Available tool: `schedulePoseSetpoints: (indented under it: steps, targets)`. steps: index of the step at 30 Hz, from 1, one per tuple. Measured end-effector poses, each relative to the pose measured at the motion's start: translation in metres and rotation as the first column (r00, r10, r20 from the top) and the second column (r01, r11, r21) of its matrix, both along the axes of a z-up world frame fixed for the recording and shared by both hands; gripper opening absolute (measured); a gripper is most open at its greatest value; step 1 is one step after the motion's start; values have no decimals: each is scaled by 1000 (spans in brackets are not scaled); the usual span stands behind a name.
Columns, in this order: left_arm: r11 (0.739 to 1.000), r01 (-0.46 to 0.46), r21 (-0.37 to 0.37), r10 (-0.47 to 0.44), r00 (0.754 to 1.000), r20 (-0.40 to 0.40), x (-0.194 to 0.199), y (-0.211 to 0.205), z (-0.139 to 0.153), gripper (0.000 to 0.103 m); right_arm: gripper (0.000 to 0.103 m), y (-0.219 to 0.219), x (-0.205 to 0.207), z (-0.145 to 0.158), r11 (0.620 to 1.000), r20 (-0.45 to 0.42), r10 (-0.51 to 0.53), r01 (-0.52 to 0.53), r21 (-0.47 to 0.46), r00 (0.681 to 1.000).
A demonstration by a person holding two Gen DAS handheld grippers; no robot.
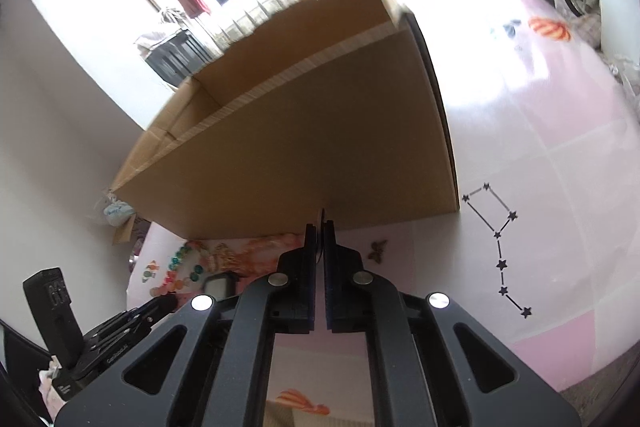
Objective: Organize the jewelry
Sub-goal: 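Lift the watch with the right tool and carry it over the box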
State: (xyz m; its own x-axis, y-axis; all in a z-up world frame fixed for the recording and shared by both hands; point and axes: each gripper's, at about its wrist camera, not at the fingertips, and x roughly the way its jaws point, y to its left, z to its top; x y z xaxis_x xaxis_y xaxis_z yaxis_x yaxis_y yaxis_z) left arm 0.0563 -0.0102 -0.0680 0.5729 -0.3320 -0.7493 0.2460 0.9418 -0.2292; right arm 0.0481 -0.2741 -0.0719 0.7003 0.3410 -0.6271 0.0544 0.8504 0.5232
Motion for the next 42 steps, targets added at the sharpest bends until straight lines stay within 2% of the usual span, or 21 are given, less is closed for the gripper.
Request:
schedulePoseSetpoints:
  steps: [5,9,13,16,22,26,32,35,38,42]
  targets:
    - [995,21,-102,-24,999,-34,-4,7,9,5,3,-5,-14,25,1000,52,22,-22,-8,998]
    - [992,45,-117,-50,998,-34,-10,4,12,5,3,3,-20,42,997,80,31,-25,-71,996]
    - [967,74,-243,-85,996,-37,-9,12,21,5,3,-5,-36,60,993,125,37,-23,-113,992]
    - [946,64,-318,-86,995,-56,-2,19,21,5,3,-12,-39,68,996,144,33,-22,-81,989]
    - [951,69,-303,-81,996,-29,1,14,26,5,3,-15,-43,82,997,178,30,-17,-73,984]
    - [955,83,-284,-82,997,16,-1,12,40,5,3,-15,-44,93,997,186,40,-29,-65,982]
    - [954,125,-273,-81,983,166,19,17,106,4,3,-18,-30,138,996,282,89,-77,-52,955]
    - [955,137,-262,-80,973,215,44,15,136,4,3,-24,-2,156,994,300,106,-99,-39,948]
    - [966,126,-225,-70,968,242,83,6,154,4,3,-35,40,161,993,273,113,-117,-1,955]
    - [982,100,-163,-67,978,197,147,-13,154,4,3,-48,107,149,990,172,120,-132,57,978]
